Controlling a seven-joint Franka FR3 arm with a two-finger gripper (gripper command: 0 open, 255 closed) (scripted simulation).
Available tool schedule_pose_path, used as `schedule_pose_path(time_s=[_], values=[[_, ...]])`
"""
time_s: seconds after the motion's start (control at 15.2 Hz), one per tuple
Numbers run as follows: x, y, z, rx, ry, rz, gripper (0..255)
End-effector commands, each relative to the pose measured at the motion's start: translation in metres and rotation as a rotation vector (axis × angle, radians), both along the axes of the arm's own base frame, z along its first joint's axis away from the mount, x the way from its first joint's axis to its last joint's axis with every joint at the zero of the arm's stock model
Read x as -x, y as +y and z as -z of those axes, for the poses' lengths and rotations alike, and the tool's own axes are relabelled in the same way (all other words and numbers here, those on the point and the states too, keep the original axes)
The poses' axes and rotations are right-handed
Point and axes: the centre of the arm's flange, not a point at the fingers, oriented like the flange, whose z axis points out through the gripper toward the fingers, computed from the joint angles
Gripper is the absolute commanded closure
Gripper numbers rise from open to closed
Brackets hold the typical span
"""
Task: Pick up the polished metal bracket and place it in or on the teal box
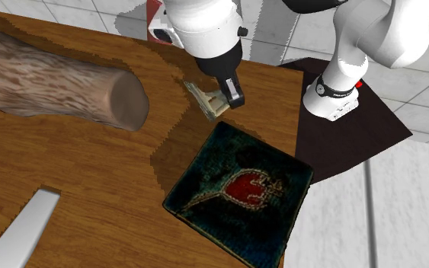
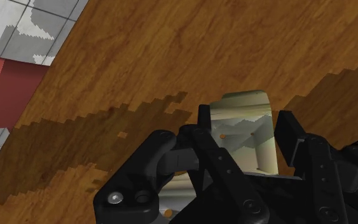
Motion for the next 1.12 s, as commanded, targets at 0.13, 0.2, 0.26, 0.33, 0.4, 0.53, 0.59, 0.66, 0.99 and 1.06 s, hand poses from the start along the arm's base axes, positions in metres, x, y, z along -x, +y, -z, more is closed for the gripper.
schedule_pose_path(time_s=[0.13,0.2,0.26,0.33,0.4,0.53,0.59,0.66,0.99,1.06], values=[[-0.001,0.000,-0.022,0.000,0.000,0.000,255],[-0.001,0.000,-0.027,0.000,0.000,0.000,255],[-0.001,0.000,-0.032,0.000,0.000,0.000,255],[-0.001,0.000,-0.037,0.000,0.000,0.000,255],[-0.001,0.000,-0.043,0.000,0.000,0.000,255],[-0.001,0.000,-0.053,0.000,0.000,0.000,255],[-0.001,0.000,-0.059,0.000,0.000,0.000,255],[-0.001,0.000,-0.064,0.000,0.000,0.000,255],[-0.001,0.000,-0.090,0.000,0.000,0.000,255],[-0.001,0.000,-0.096,0.000,0.000,0.000,255]])
